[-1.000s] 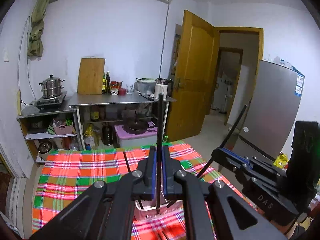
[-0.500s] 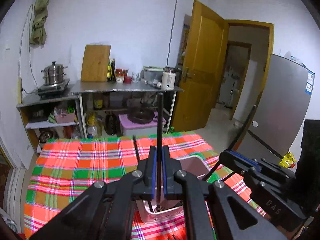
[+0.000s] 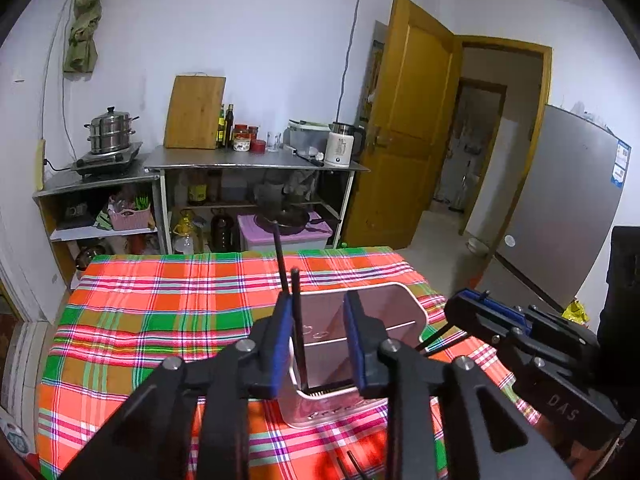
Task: Organize utensils
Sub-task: 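Open the right tool to release its chopstick in the basket while the left tool releases too, then move the right tool down to the wooden chopsticks while the left tool reaches for them too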
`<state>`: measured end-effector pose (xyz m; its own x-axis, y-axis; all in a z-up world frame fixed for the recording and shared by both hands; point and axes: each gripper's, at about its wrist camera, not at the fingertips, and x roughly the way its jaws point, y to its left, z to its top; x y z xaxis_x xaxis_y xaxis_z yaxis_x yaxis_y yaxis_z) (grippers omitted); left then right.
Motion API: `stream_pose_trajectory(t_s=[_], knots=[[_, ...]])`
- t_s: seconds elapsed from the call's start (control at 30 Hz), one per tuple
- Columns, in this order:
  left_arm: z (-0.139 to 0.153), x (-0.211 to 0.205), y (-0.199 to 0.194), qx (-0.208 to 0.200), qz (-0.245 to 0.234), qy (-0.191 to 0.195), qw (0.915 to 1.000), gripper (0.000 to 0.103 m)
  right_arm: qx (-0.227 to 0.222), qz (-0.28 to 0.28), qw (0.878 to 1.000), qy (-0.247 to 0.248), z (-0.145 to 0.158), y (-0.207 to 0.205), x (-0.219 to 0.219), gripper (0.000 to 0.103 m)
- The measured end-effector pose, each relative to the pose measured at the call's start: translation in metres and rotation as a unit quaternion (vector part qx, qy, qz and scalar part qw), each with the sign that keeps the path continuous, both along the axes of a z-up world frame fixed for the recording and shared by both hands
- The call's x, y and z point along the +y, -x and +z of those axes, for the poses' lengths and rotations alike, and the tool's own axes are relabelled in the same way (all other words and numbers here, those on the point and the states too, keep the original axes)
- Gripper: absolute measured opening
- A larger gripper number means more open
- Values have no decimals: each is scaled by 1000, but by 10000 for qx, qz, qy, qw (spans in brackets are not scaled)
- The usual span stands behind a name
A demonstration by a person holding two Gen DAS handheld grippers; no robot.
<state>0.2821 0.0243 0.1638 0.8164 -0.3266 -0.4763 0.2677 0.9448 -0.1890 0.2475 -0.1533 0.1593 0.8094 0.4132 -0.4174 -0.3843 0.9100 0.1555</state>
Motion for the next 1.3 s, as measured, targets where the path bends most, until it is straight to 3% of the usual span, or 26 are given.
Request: stream_pose_trajectory(t_s=[0.33,0.57,0.93,1.3], knots=[[8,8,40,-190,-51,63,9998,30,-226,-22,9996,-157,10,38,-14,14],[-8,7,74,-90,-142,-4,9999,30,-65,-83,9997,-222,-6,65,-32,14],[-76,13,117,538,-161,-117,9984,30,674,-20,9975,-213,-63,95,-44,14],[-143,13,128,1312,-228,-259,9908,30,1444,289,9891,-62,-124,107,-27,12]])
